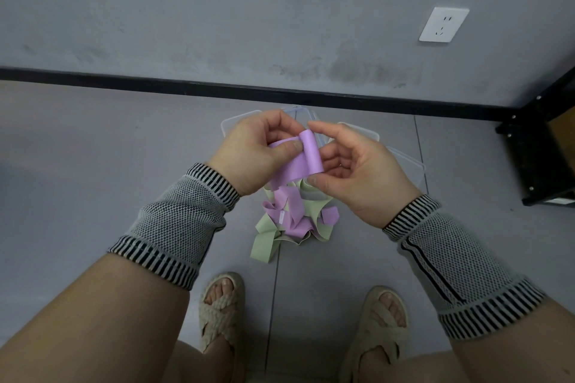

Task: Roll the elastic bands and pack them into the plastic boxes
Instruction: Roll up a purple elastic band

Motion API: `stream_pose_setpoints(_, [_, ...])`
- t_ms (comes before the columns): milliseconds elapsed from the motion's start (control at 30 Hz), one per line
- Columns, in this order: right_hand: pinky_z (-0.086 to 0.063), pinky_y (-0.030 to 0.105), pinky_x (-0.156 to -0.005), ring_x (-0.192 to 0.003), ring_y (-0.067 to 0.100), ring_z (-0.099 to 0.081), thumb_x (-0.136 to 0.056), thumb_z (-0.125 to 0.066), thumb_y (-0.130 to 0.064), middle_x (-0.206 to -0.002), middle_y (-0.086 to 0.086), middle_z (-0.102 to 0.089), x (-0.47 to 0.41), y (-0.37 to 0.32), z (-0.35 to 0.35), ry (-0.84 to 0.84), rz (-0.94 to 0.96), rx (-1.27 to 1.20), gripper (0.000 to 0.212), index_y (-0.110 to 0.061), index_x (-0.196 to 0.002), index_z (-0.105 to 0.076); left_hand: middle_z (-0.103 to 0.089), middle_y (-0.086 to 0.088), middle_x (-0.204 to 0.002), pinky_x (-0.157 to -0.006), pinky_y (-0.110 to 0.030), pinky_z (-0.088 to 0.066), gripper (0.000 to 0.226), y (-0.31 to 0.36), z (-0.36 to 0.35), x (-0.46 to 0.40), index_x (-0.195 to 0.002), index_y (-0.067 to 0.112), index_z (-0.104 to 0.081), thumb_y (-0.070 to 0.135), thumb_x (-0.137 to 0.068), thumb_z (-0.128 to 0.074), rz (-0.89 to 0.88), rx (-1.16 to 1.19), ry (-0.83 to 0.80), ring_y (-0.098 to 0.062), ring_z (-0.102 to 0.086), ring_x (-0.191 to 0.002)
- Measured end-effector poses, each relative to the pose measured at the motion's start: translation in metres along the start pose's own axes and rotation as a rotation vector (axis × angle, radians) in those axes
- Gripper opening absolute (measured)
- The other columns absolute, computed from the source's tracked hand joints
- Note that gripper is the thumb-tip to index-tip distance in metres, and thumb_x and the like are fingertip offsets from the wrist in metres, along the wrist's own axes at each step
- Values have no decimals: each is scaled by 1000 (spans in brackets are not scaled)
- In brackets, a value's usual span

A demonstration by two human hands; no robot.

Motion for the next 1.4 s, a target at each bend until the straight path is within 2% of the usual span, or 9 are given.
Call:
stream_pose_setpoints(167, [-56,29,-76,-74,16,-63,-73,-72,8,-85,7,-66,0,-2,0,-1,4,18,62,-36,-112,-53,-68,-3,-81,-75,-26,-52,10,0,-2,0,-83,24,-63,22,-74,-61,-4,-19,-12,-10,-62,-76])
stream_pose_setpoints(233, [-56,31,-75,-73,18,-62,-73,-71,10,-85,11,-66,1,-3,1,-6,7,11,61,-36,-108,-54,-64,-3,-74,-62,-18,-49,9,0,-1,0,-84,23,-63,15,-81,-62,2,-27,-15,-4,-57,-65])
stream_pose_setpoints(333, [-54,32,-76,-73,18,-60,-73,-69,12,-83,8,-65,1,-2,2,-12,-1,5,61,-35,-107,-53,-52,3,-63,-46,-11,-34,26,1,5,1,-82,25,-61,3,-92,-51,1,-114,11,2,-42,-48])
stream_pose_setpoints(500, [-55,34,-77,-75,19,-60,-73,-69,12,-83,4,-65,1,0,3,-7,-12,-24,59,-32,-109,-54,-53,15,-54,-48,-9,-34,32,2,6,2,-80,30,-60,4,-93,-48,4,-168,4,3,-42,-49])
stream_pose_setpoints(667, [-55,25,-73,-73,12,-62,-74,-68,14,-75,-7,-66,1,1,10,14,-26,-83,58,-30,-110,-55,-48,7,-63,-55,-16,-35,33,5,3,3,-87,36,-60,6,-94,-49,-25,-165,-37,-2,-40,-57])
stream_pose_setpoints(933, [-54,25,-75,-71,12,-61,-74,-67,15,-70,-6,-66,1,-6,15,6,6,-117,56,-29,-107,-57,-56,10,-66,-57,-11,-39,21,10,17,1,-90,29,-60,8,-88,-59,-61,-252,51,4,-49,-55])
stream_pose_setpoints(1100, [-53,29,-73,-69,14,-56,-73,-69,9,-75,-2,-61,0,1,14,21,11,44,57,-36,-105,-56,-60,8,-66,-55,-11,-41,24,13,13,3,-85,31,-58,7,-86,-63,-60,-192,46,3,-51,-54])
stream_pose_setpoints(1267, [-53,26,-69,-66,12,-56,-72,-70,3,-76,-1,-58,-2,2,13,50,38,187,60,-46,-101,-53,-62,6,-68,-59,-18,-45,22,16,6,2,-83,28,-59,7,-85,-65,-71,-124,60,-4,-53,-61])
stream_pose_setpoints(1400, [-54,30,-68,-67,17,-58,-71,-70,1,-76,2,-60,-3,2,10,69,46,232,60,-49,-99,-52,-62,3,-70,-66,-23,-47,16,21,0,3,-81,25,-57,11,-83,-64,-104,-96,51,-5,-55,-65])
Point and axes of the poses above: each hand's wrist, its own x-axis away from the middle knuckle, its own z-axis out of the back of the hand, y = z × x, the point moved 9 cm from there along -x, towards the middle knuckle
